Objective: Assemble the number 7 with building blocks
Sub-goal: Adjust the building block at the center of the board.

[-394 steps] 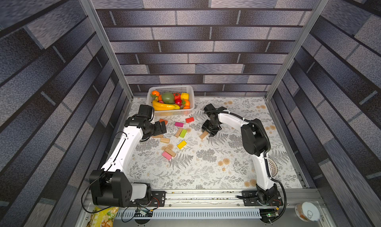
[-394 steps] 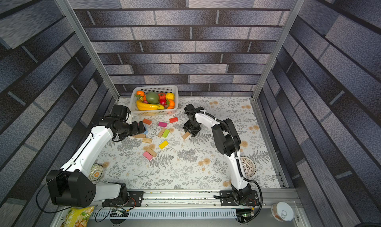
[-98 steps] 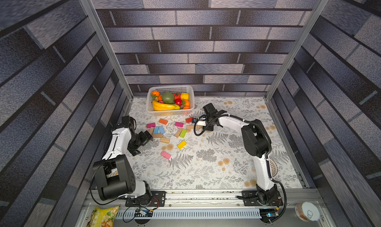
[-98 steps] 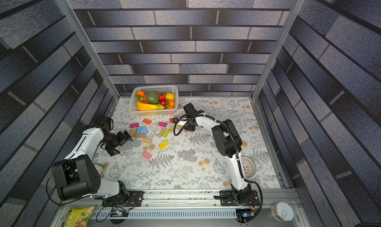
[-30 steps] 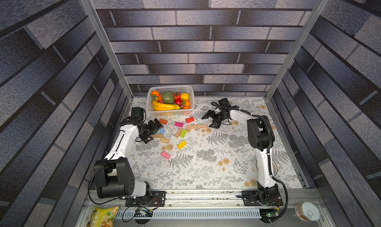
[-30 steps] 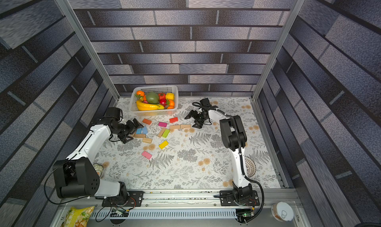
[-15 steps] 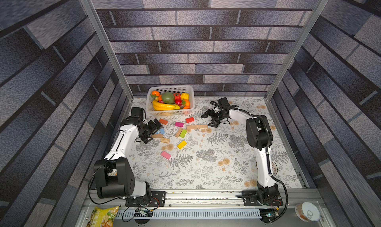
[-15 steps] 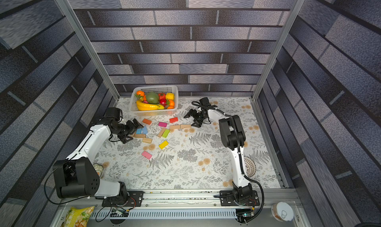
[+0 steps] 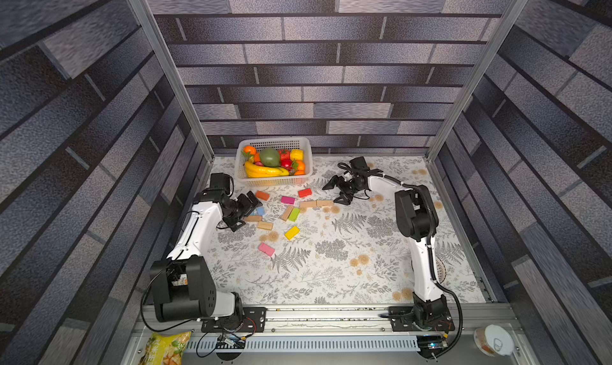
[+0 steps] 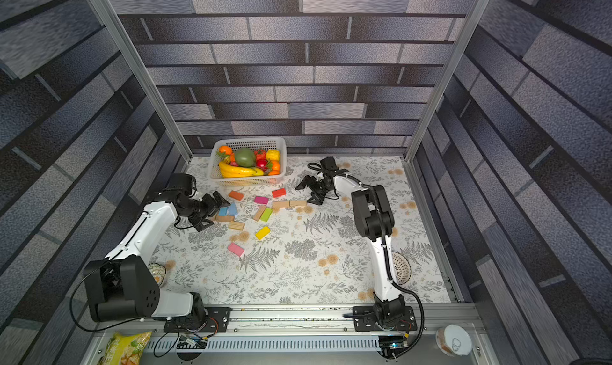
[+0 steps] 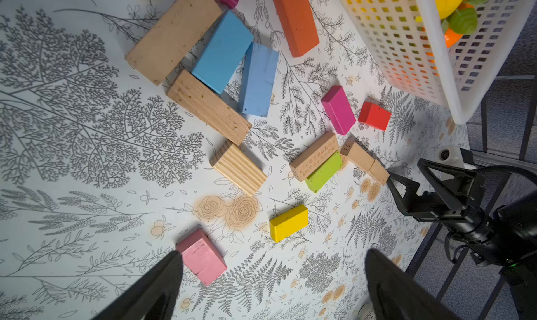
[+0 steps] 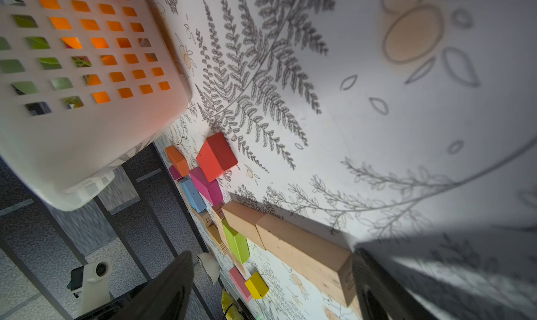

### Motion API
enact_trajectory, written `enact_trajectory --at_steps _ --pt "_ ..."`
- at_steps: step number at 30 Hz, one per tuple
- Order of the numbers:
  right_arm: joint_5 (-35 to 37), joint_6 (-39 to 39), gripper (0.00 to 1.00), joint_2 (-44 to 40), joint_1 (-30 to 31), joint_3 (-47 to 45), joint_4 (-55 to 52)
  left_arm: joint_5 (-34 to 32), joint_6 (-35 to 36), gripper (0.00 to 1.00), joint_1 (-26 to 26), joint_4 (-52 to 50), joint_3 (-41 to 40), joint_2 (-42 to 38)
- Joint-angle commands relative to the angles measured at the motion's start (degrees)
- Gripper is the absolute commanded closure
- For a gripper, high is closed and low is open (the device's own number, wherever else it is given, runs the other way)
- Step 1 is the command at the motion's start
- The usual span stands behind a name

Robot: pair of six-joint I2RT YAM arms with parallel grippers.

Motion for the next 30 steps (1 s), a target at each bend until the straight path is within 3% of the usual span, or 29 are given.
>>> enact_trajectory --at_steps 1,18,25,30 --pt "0.1 -0.6 0.13 1.9 0.8 -0.9 -0.8 0.2 0.9 0.00 0.6 -1.3 -1.6 -2.1" --pt "0.6 -0.2 0.13 1.0 1.3 -2.6 -0.6 0.2 0.8 0.00 0.9 -1.3 -1.8 -2.8" --pt "5.1 -1.4 0.12 -1.7 -1.4 -3.4 -2.7 -0.3 1.6 0.00 1.0 -1.8 -1.4 -3.0" --pt "7.8 -6.2 0.12 -4.8 -3.1 -0.6 -9.0 -0.4 2.7 0.00 0.8 -2.0 -0.9 -3.2"
